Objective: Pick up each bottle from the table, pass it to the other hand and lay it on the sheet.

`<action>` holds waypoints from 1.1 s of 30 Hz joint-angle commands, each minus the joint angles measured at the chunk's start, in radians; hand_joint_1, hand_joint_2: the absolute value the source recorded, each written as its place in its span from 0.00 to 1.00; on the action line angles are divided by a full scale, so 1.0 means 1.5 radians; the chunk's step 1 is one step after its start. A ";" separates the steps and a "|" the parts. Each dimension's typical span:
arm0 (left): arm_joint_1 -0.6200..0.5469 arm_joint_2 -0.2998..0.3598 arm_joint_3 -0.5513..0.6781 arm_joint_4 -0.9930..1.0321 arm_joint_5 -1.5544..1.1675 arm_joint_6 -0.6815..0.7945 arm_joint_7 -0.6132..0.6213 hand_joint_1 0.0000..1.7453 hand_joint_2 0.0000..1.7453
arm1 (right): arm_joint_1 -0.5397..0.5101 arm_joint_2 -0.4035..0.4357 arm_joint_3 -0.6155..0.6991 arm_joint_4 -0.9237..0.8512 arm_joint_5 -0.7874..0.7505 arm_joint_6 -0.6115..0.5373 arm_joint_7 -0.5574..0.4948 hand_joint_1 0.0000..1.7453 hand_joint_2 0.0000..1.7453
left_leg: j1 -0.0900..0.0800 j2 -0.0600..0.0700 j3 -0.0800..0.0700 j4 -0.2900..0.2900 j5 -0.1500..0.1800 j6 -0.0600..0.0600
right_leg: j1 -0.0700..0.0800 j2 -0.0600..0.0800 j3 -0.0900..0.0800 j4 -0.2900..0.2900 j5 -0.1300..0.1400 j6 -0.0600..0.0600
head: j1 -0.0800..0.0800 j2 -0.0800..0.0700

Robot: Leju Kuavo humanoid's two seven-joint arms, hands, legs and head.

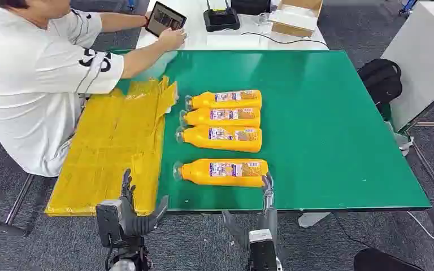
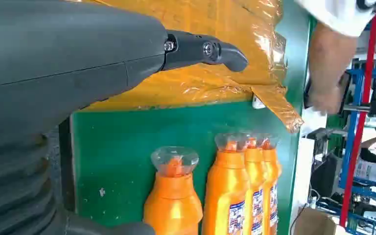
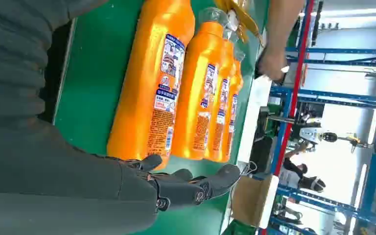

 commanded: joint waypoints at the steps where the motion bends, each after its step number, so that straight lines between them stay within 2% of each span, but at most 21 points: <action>1: -0.007 0.011 0.003 0.023 0.005 0.001 0.000 0.00 1.00 | -0.006 -0.007 -0.002 0.022 -0.002 -0.002 0.001 0.00 1.00 | 0.000 0.001 0.004 -0.001 -0.001 0.001 | 0.001 0.000 0.004 -0.001 -0.001 -0.002 | 0.000 0.000; 12: -0.005 0.009 0.008 0.020 0.009 0.005 -0.001 0.00 1.00 | -0.007 -0.006 -0.002 0.023 -0.003 -0.002 0.004 0.00 1.00 | 0.000 0.000 0.002 -0.001 -0.001 0.000 | 0.000 0.000 0.002 -0.001 0.000 -0.001 | 0.000 0.000; 14: -0.005 0.009 0.008 0.020 0.009 0.005 -0.001 0.00 1.00 | -0.007 -0.006 -0.002 0.023 -0.003 -0.002 0.004 0.00 1.00 | 0.000 0.001 0.005 -0.001 -0.002 0.001 | 0.001 0.000 0.004 -0.001 -0.001 -0.002 | 0.000 0.000; 15: -0.005 0.009 0.008 0.020 0.009 0.005 -0.001 0.00 1.00 | -0.007 -0.006 -0.002 0.023 -0.003 -0.002 0.004 0.00 1.00 | 0.000 0.001 0.003 -0.001 -0.001 0.001 | 0.000 0.000 0.003 -0.001 -0.001 -0.002 | 0.000 0.000; 21: -0.005 0.009 0.007 0.018 0.009 0.006 -0.001 0.00 1.00 | -0.006 -0.007 -0.004 0.021 -0.002 -0.005 0.004 0.00 1.00 | 0.000 0.001 0.005 -0.001 -0.002 0.001 | 0.001 0.000 0.005 -0.001 -0.002 -0.002 | 0.000 0.000; 23: -0.005 0.008 0.007 0.018 0.009 0.006 -0.001 0.00 1.00 | -0.006 -0.008 -0.005 0.021 -0.002 -0.005 0.004 0.00 1.00 | 0.000 0.000 0.002 -0.001 0.000 0.000 | 0.000 0.000 0.002 -0.001 0.000 -0.001 | 0.000 0.000; 30: -0.007 0.009 0.006 0.023 0.010 0.008 -0.003 0.00 1.00 | -0.003 -0.010 -0.006 0.016 0.004 -0.008 0.004 0.00 1.00 | 0.000 0.001 0.004 -0.001 -0.001 0.001 | 0.001 0.000 0.004 -0.001 -0.001 -0.002 | 0.000 0.000; 33: -0.009 0.010 0.006 0.024 0.012 0.007 -0.007 0.00 1.00 | -0.005 -0.019 0.000 0.009 0.035 -0.013 0.009 0.00 1.00 | 0.000 0.000 0.002 -0.001 -0.001 0.001 | 0.000 0.000 0.002 -0.001 -0.001 -0.001 | 0.000 0.000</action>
